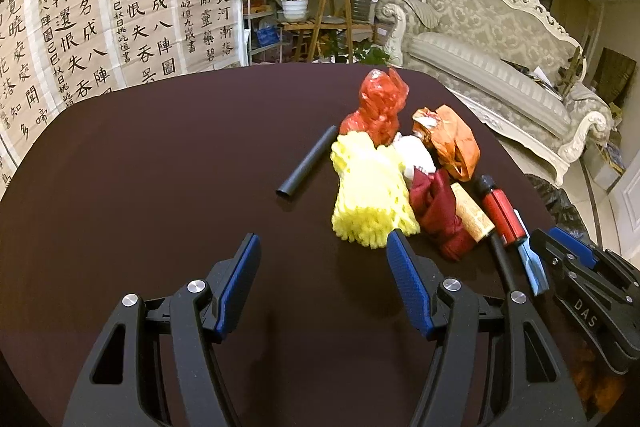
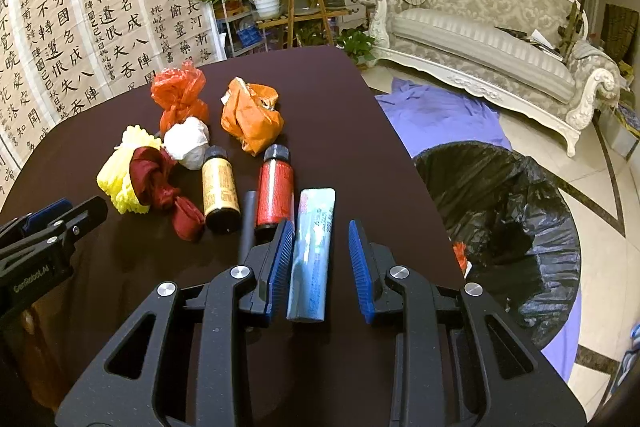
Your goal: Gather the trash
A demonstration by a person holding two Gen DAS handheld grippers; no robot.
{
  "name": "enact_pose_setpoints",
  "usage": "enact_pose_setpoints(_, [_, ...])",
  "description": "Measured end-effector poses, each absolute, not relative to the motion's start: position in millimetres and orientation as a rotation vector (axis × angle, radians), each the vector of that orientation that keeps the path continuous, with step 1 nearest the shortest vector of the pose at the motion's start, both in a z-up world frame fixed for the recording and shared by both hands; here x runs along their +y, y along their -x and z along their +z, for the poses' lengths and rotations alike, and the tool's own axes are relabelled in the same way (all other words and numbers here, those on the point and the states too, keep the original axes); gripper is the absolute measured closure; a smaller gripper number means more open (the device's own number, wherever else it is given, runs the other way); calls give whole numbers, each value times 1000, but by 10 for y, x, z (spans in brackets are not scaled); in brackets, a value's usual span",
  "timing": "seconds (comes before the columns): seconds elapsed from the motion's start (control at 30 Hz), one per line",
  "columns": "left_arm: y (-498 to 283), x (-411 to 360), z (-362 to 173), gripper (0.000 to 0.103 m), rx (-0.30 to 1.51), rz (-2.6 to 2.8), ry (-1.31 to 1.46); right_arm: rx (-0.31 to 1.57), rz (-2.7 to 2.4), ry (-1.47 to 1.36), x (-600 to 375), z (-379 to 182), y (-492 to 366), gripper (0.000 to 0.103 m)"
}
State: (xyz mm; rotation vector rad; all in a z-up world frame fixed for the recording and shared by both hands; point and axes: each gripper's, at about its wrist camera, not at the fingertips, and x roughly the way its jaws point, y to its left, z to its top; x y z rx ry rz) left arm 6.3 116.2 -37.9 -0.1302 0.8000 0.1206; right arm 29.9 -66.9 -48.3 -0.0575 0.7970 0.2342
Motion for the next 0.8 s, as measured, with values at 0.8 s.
enact_pose_setpoints(0.8, [-491,1182,-356,35,810,67,145,787,250,60,-586,-430,-451,74])
